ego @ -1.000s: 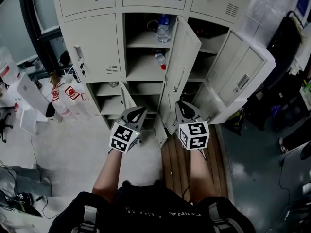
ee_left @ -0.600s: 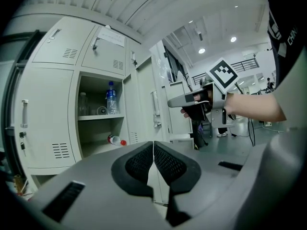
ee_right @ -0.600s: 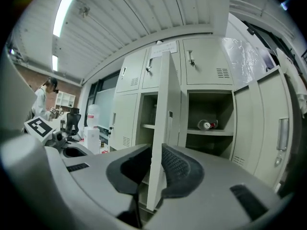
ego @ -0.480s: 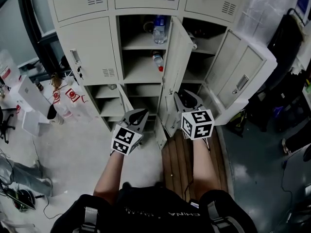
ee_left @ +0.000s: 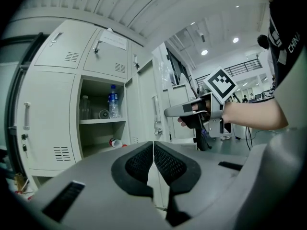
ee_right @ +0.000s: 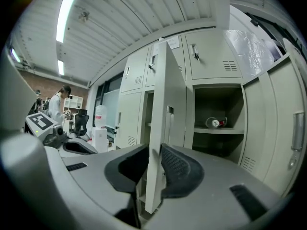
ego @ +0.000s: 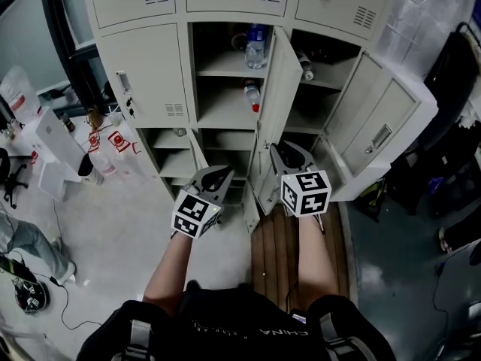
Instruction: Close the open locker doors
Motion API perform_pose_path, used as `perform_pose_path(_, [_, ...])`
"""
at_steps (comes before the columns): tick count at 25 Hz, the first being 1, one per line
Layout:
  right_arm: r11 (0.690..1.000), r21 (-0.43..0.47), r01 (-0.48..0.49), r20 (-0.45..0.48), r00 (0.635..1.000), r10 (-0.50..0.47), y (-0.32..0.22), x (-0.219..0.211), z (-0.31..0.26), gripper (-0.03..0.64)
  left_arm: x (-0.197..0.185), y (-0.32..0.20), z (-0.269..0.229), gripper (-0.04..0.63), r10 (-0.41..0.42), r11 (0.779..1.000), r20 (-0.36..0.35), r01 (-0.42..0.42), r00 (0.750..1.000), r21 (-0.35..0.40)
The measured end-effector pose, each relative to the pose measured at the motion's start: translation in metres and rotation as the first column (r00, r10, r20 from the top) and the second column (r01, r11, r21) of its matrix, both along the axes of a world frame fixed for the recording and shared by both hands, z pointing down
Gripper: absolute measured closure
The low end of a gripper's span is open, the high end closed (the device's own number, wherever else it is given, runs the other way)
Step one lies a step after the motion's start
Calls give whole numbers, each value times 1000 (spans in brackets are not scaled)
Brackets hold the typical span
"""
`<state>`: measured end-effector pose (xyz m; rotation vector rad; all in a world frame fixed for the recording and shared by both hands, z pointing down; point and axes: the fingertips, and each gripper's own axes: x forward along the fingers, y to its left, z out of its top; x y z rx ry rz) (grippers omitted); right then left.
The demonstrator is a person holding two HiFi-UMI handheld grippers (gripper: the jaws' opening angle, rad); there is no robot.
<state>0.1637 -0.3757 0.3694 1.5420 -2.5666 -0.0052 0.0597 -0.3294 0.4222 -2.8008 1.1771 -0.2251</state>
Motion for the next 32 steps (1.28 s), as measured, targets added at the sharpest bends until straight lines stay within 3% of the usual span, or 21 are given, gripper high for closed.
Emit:
perform_pose_path(11, [991,13,132,-38,991,-131,-1,-19,3,543,19,-11,-45,572,-92,994,8,91,996,56])
perform_pose_path(19, [981,13,196,-49,980,-195,-12,-56,5,555,14,-37,-74,571,-66,994,-20,68,998,86])
perform_pose_path(22, [975,10,220,-62,974,-219,-17,-76,7,555,2,-51,-79,561,-41,996,-37,44,998,78])
perform_pose_path(24, [972,10,235,-73,970,-234,-22,-89,6,555,-5,-61,-81,514,-19,997,-43,22,999,68])
perform_pose_path(32, [954,-1,300,-110,948,-299,-51,-144,5,555,-49,-103,-84,512,24,997,-74,-18,997,73])
